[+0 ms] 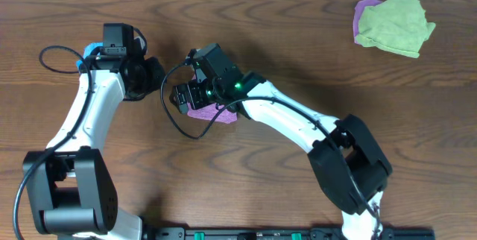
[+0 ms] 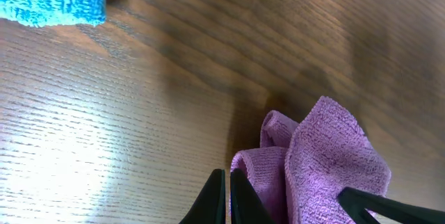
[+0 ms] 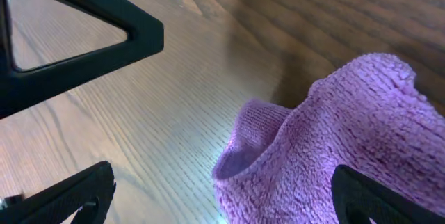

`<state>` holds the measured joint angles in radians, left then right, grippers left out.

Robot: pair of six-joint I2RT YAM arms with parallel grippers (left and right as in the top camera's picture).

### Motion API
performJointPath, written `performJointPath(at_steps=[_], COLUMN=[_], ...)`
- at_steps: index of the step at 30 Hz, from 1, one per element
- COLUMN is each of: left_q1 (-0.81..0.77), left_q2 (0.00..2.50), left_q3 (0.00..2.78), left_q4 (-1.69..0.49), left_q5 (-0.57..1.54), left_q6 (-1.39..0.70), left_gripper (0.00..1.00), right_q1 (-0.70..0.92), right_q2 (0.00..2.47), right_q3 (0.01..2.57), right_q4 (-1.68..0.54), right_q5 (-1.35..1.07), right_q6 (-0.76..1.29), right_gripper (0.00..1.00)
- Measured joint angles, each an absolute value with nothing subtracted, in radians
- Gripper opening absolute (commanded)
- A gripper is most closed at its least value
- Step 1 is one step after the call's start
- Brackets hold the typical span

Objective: Fold the cloth
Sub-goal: 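Release the folded cloth and retract both grippers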

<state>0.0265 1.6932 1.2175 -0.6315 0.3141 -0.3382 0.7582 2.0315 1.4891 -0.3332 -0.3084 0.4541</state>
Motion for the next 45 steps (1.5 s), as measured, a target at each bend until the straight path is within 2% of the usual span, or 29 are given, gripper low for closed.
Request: performJointPath(at_steps=[8,15,17,19,20,21,27,34,40,45], left_q1=[0.064,0.066,0.066,0.066,0.066,0.066,0.066,0.066,0.066,0.066], left_q2=[1.605,1.58,1.579,1.575,1.572,1.567,1.533,1.464,1.378,1.322], left_q3=[1.217,1.217,1.217,1.217,1.217,1.217,1.217,1.217,1.217,1.217], left_q4=[-0.643,-0.675,-0.69,-0.705,-0.711,-0.717,-0.736,-0.751,-0.772,-0.804], left_q5=[0.314,0.314,0.314,0.314,0.315,0.315,0.332,0.346,0.359,0.374], left_q6=[-0.334,-0.331,-0.327,-0.324,-0.324,-0.322,-0.33,-0.344,-0.361,-0.375], left_gripper=[0.14,0.29,0.39,0.65,0.86,0.95,0.95,0.96,0.96,0.95], right_q1=[0.682,0.591,0.573,0.548,0.538,0.522,0.398,0.253,0.184,0.154], right_q2=[1.958,1.827,1.779,1.702,1.673,1.632,1.405,1.038,0.72,0.538], right_q3=[1.496,1.496,1.496,1.497,1.497,1.497,1.451,1.203,1.005,0.95], right_q4=[-0.552,-0.731,-0.787,-0.867,-0.893,-0.93,-1.046,-1.063,-1.066,-1.088], right_q5=[-0.231,-0.148,-0.126,-0.085,-0.074,-0.052,0.022,0.047,0.056,0.1], right_q6=[0.393,0.282,0.254,0.22,0.208,0.195,0.139,0.109,0.111,0.176], right_gripper=[0.99,0.99,0.99,0.99,0.99,0.99,0.99,0.99,0.99,0.99])
